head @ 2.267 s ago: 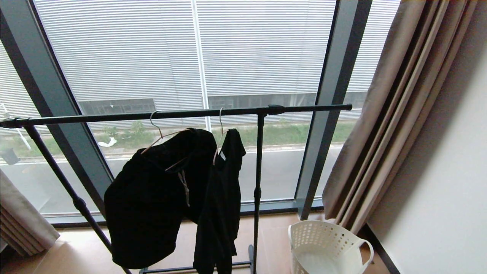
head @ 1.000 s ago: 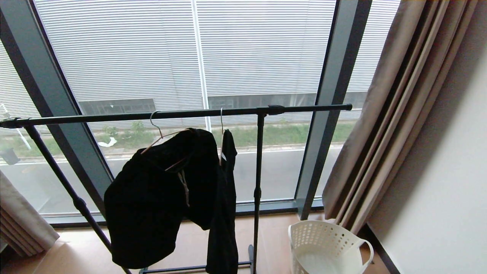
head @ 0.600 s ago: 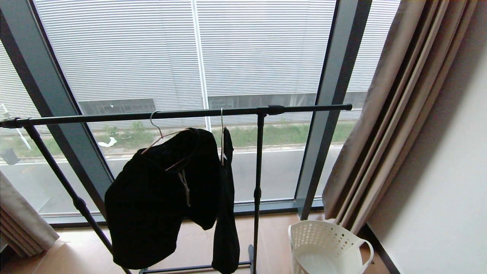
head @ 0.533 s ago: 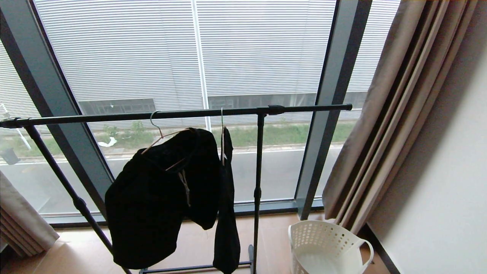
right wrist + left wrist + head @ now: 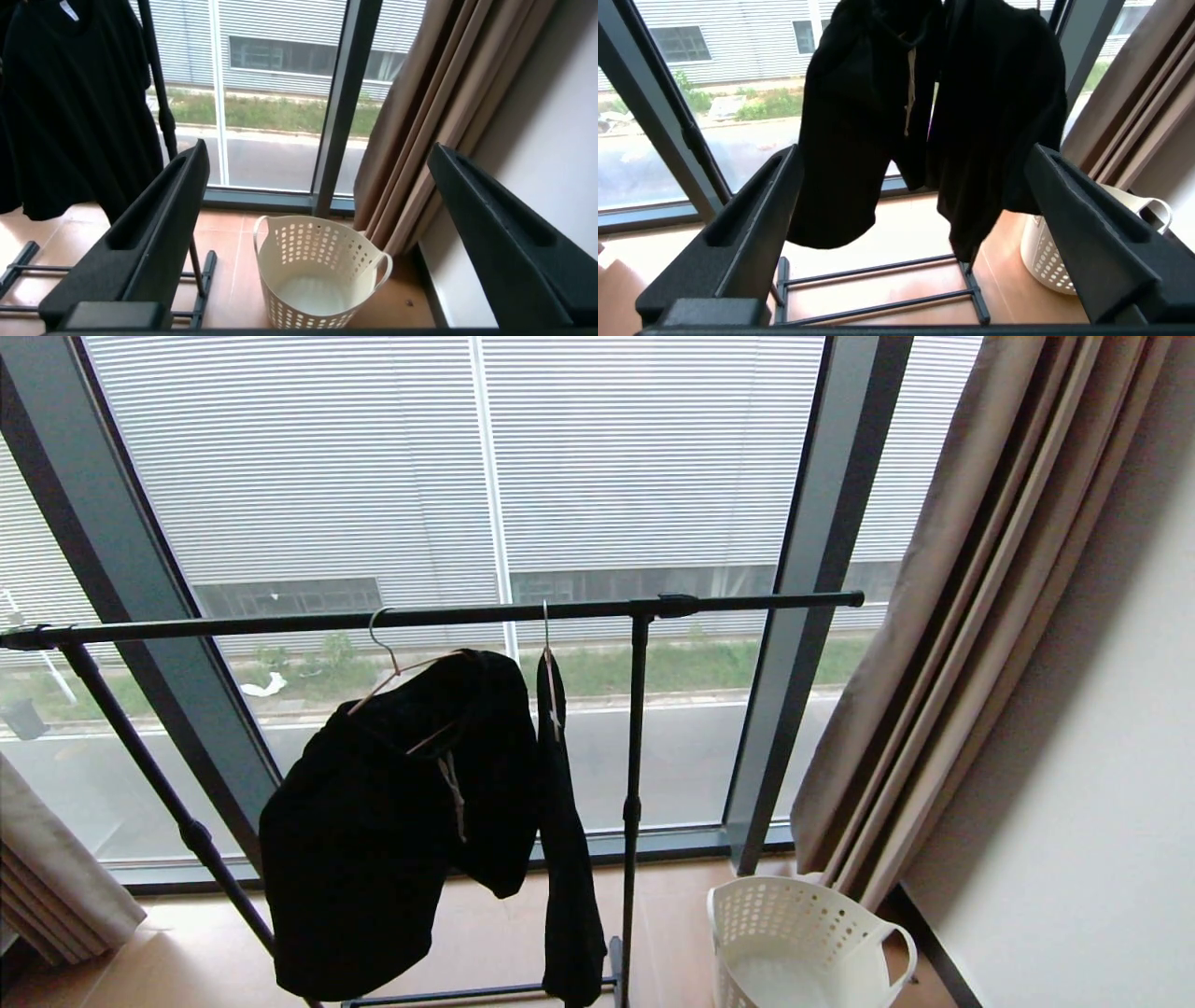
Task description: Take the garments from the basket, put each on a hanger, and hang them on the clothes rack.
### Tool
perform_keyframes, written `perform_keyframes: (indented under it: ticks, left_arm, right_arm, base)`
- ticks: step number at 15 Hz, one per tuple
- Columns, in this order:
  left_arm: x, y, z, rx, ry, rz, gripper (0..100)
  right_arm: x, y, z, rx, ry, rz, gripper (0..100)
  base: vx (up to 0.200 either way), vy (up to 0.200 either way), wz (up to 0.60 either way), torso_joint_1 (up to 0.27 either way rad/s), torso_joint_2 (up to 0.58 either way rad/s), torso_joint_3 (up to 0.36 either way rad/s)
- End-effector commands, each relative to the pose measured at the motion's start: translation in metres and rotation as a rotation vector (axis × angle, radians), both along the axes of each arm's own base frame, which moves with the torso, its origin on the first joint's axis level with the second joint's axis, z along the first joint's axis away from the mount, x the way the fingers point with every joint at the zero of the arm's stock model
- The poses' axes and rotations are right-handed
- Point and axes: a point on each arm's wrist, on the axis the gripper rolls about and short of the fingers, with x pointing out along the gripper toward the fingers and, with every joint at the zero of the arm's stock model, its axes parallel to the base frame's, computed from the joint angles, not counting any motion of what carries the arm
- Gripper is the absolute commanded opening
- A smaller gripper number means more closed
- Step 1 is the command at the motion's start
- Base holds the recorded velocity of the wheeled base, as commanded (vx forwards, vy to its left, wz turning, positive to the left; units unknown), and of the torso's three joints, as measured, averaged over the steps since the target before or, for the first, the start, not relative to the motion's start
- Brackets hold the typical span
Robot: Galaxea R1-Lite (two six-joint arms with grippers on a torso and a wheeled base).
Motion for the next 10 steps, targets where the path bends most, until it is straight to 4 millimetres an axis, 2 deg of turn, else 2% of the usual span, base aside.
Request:
perform_keyframes:
  ticks: [1,10]
  left_arm:
    - [-0.0001,0.0,-0.0001,0.0,-0.001,-0.001,100]
    - [-0.0001,0.0,-0.0001,0.0,-0.001,0.0,100]
  right_arm:
    - [0.0,0.0,0.0003,-0.004,0.001,0.003,100]
    - [0.0001,0.0,0.0002,0.0,-0.001,0.0,100]
  base:
    - [0.0,0.0,0.0,0.0,0.0,0.0]
    - [0.0,0.0,0.0,0.0,0.0,0.0]
